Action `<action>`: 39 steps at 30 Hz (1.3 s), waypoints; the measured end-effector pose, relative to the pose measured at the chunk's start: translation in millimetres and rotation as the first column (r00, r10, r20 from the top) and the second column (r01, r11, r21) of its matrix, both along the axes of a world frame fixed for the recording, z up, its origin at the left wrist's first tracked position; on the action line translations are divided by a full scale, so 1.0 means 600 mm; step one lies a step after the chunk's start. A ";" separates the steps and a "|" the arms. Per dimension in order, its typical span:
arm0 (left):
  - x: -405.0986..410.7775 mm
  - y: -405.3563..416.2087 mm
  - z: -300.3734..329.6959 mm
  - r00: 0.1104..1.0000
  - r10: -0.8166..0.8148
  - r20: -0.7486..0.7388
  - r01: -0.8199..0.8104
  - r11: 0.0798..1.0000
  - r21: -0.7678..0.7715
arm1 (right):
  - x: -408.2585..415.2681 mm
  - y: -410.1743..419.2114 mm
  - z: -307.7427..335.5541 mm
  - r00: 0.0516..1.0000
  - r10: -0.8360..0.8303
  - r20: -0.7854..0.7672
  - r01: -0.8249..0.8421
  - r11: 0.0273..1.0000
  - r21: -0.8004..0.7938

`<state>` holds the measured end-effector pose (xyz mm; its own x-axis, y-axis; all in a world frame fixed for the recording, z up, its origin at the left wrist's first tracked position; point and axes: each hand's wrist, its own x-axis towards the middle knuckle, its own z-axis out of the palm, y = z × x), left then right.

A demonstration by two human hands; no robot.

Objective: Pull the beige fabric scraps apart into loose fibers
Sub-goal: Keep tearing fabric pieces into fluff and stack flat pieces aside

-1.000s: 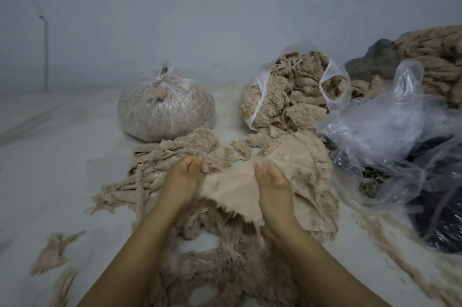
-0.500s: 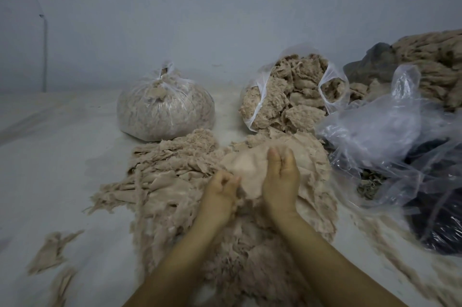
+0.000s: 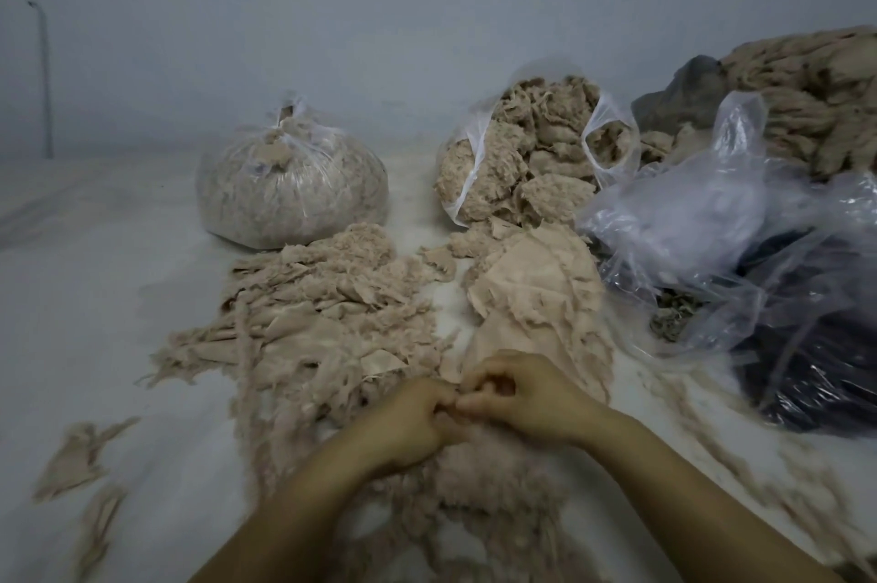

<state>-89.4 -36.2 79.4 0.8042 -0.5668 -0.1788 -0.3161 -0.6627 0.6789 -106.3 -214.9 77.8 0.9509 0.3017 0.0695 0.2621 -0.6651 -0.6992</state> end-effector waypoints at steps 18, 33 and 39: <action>0.000 0.032 0.011 0.847 0.450 -0.283 -0.521 0.591 -0.617 | 0.012 0.049 0.008 0.854 -0.509 -0.102 0.395 0.508 0.766; -0.011 0.044 0.029 0.741 0.328 -0.586 -0.670 0.413 -0.617 | -0.018 0.080 0.016 0.941 -0.335 -0.040 0.289 0.738 0.610; -0.012 0.039 0.033 0.733 0.169 -0.659 -0.667 0.365 -0.649 | -0.018 0.095 0.014 0.891 0.057 -0.451 0.343 0.568 0.748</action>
